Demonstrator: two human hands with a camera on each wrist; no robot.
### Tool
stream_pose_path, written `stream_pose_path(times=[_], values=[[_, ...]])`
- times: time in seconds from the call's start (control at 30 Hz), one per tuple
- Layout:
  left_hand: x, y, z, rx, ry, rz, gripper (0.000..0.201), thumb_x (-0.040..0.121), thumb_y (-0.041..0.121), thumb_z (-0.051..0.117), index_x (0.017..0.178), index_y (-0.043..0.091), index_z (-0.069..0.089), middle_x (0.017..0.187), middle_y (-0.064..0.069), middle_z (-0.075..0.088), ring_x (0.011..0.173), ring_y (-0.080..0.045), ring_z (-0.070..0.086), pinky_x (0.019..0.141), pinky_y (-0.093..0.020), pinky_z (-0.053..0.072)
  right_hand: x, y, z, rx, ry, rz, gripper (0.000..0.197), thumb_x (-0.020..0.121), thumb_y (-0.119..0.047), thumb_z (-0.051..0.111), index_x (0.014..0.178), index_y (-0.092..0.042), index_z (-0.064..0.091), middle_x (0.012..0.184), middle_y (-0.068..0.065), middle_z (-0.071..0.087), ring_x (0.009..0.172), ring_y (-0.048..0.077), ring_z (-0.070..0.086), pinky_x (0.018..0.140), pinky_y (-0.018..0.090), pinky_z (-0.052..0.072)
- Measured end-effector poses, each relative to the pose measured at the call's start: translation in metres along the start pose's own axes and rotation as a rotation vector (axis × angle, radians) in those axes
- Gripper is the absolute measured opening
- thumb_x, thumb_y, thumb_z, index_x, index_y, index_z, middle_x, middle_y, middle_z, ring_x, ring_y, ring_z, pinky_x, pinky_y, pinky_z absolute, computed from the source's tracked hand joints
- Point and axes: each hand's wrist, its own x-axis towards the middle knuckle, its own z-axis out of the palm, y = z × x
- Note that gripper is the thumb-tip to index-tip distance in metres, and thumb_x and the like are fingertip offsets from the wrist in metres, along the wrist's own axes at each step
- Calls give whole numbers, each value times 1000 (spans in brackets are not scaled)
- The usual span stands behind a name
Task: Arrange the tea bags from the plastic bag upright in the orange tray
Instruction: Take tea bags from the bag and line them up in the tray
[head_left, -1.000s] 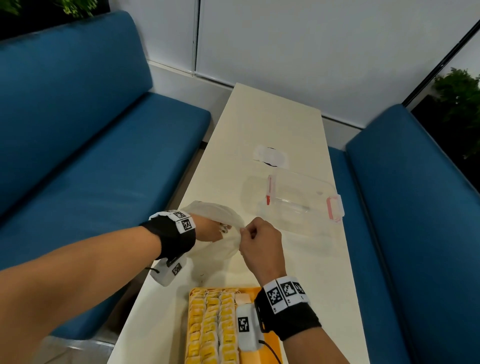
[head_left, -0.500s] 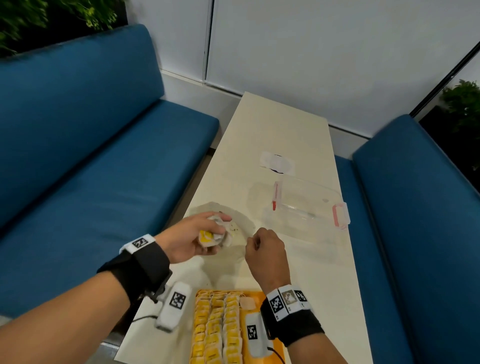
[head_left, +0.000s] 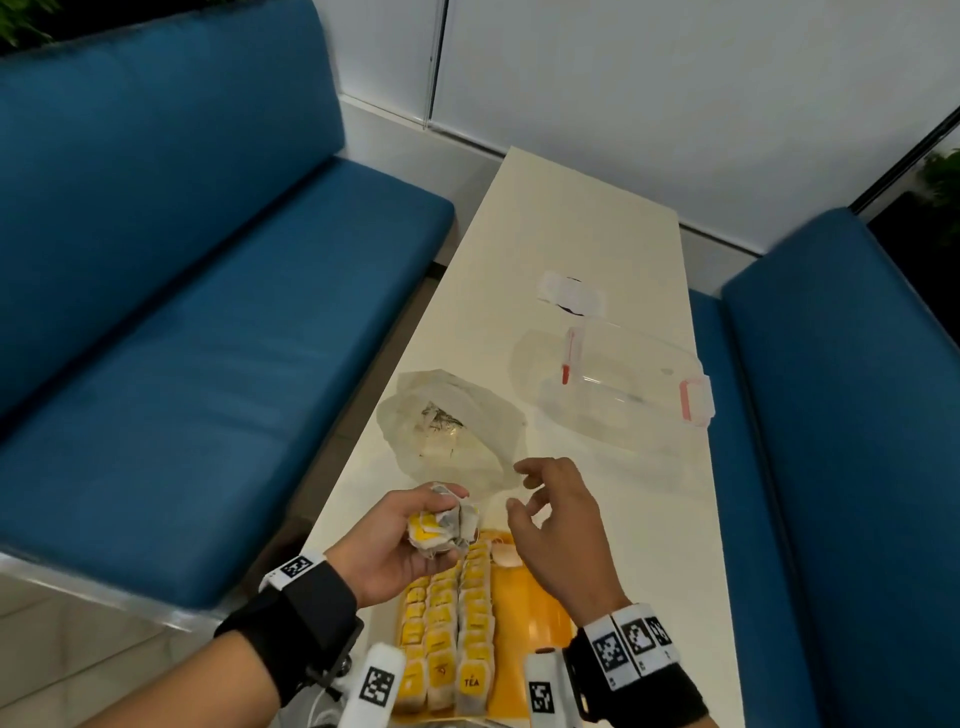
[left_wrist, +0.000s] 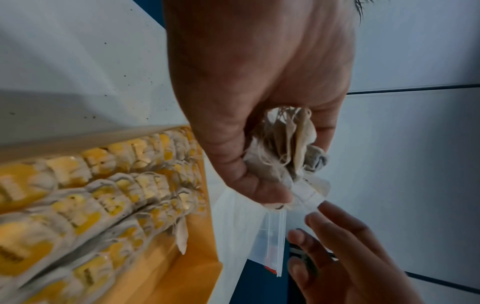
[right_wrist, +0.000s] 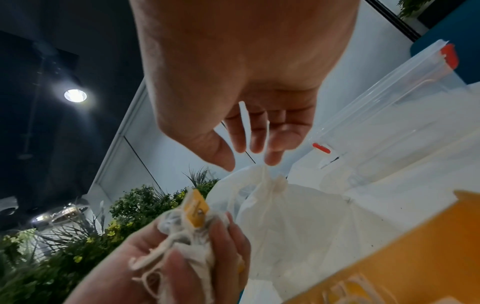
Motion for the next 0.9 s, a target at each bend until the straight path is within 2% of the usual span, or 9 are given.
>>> stream_pose_path(times=[0.1,0.2,0.27,0.37,0.43,0.63,0.73,0.8,0.9], values=[[-1,-7,-3,3,12,-6,25,86,12,65,111,8,67,97,-18,66,76,-29,65,59,-34,58,-11,3,0,74,-125,-91,36,87,-5,61,111,-31,64,99,-15,55,89,7,60,71,11,43],[-3,-12,-1,16,-10,-40,23,86,14,64,108,8,69,96,-17,66,73,-27,65,56,-31,58,-16,9,3,24,-273,-200,44,89,-5,60,118,-37,65,102,-19,50,89,4,59,74,9,42],[-2,-14,0,38,-29,-60,26,86,16,64,109,7,71,96,-18,66,72,-25,64,56,-30,58,-16,12,4,-24,-318,-238,41,91,-11,61,119,-40,65,104,-19,48,88,5,58,74,13,45],[-1,-16,-1,60,-48,-81,33,87,19,64,117,5,68,100,-20,66,77,-28,67,59,-31,59,-15,14,5,-75,-311,-283,25,90,-19,62,108,-34,71,104,-18,49,87,5,60,74,25,52],[0,-17,-3,46,-57,-89,38,88,18,64,123,4,65,103,-21,66,83,-31,70,60,-32,59,-14,15,3,-67,-286,-277,17,90,-20,64,101,-30,72,102,-18,52,86,5,61,74,25,52],[3,-15,-8,9,-28,-80,31,88,16,63,117,4,64,109,-23,64,86,-34,71,59,-33,59,-8,12,-4,20,-230,-224,12,87,-11,71,93,-19,76,98,-15,60,85,2,61,72,6,39],[5,-13,-13,8,-11,-68,29,88,17,64,114,5,66,109,-23,63,93,-36,69,60,-33,60,-4,8,-14,176,-151,-113,10,82,-6,77,84,-16,78,98,-10,67,83,9,65,65,9,41],[6,-11,-17,0,4,-52,29,88,18,63,115,5,66,105,-21,63,90,-34,68,60,-33,60,0,10,-21,284,-135,-3,10,80,-2,78,79,-13,77,94,-6,71,80,8,66,63,11,43],[6,-8,-19,3,7,-34,32,88,18,64,117,5,65,101,-19,65,87,-33,68,61,-33,59,5,22,-27,314,-193,216,7,81,-4,77,78,-10,76,76,3,74,65,10,67,58,20,46]])
